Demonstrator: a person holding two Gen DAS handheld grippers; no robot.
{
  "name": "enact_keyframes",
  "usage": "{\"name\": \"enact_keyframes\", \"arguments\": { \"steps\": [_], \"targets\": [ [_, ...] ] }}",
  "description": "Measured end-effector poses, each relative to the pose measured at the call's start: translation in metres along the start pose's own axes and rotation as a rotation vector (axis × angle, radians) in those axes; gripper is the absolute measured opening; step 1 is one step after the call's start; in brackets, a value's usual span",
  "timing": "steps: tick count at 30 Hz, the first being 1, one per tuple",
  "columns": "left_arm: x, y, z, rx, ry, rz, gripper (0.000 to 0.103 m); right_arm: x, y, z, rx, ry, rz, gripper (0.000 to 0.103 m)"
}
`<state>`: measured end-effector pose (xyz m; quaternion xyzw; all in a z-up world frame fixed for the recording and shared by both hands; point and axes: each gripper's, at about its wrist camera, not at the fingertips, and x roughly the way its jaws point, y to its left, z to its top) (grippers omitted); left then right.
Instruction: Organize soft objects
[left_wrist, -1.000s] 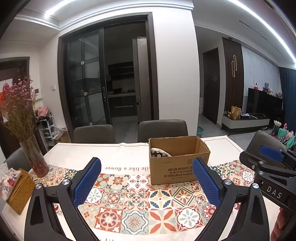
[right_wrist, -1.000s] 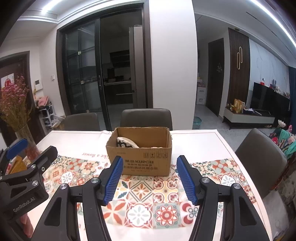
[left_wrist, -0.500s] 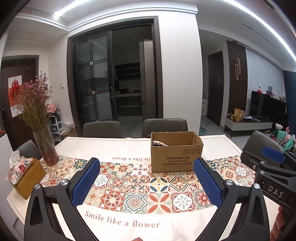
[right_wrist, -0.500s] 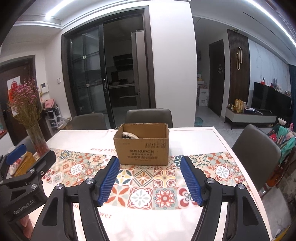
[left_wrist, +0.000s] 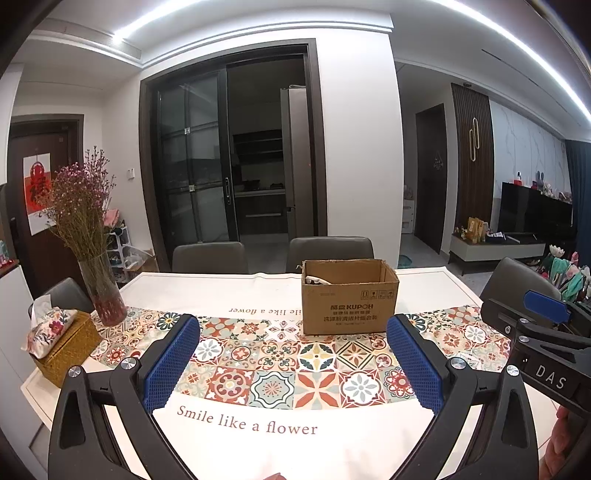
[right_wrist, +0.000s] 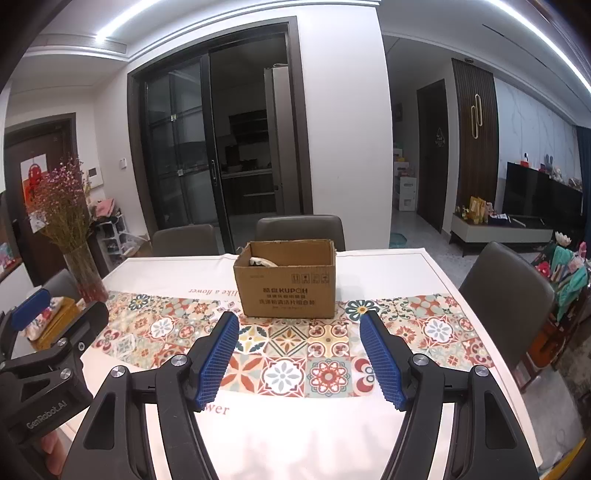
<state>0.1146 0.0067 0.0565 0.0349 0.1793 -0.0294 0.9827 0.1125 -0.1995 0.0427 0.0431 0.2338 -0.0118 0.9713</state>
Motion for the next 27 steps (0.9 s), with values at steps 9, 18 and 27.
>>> {"name": "enact_keyframes", "arguments": {
  "steps": [9,18,27],
  "targets": [
    [-0.009,-0.004,0.000,0.007,-0.015,-0.003,0.103,-0.012,-0.004,-0.004,0.006,-0.003,-0.001,0.069],
    [-0.011,-0.005,-0.001,0.006,-0.018,-0.003,0.103,-0.017,-0.008,-0.005,0.004,-0.012,-0.001,0.069],
    [-0.014,-0.008,-0.002,0.010,-0.021,0.006,0.103,-0.017,-0.008,-0.005,0.005,-0.012,-0.002,0.069]
  ]
}}
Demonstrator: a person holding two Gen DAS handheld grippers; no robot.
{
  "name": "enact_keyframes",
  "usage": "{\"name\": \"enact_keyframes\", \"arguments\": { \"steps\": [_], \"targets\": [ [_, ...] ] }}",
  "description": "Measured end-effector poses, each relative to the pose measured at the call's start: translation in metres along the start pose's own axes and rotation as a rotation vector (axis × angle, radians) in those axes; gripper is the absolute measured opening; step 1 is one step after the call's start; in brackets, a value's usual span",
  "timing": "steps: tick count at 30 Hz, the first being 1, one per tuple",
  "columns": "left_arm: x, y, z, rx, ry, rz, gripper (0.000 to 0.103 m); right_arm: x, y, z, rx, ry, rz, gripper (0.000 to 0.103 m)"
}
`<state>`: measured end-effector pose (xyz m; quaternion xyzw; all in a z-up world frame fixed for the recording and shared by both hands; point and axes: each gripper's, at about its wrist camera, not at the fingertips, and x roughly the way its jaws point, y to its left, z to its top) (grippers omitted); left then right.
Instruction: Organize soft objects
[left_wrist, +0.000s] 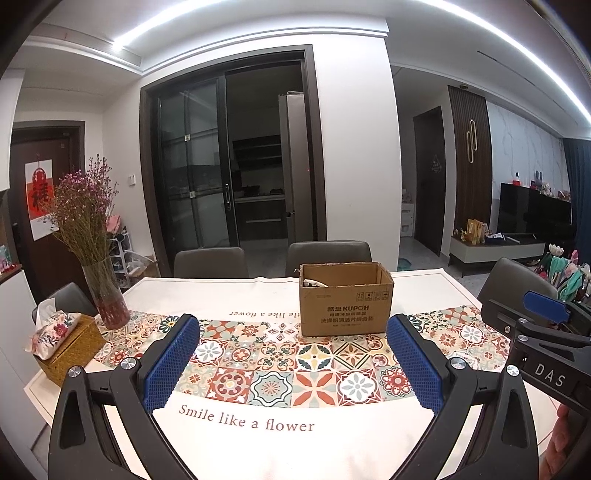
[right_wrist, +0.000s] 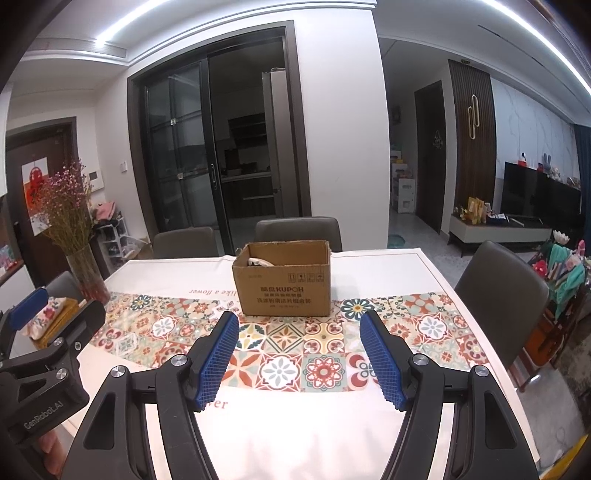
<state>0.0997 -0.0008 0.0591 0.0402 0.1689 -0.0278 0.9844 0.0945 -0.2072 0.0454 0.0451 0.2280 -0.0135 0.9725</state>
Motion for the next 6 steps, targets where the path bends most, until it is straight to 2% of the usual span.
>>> {"name": "enact_keyframes", "arguments": {
  "steps": [6],
  "targets": [
    [-0.0003,-0.0004,-0.0001,0.000,0.000,0.001,0.103,-0.0028,-0.0002,-0.0011,0.000,0.000,0.000,0.069]
  ]
}}
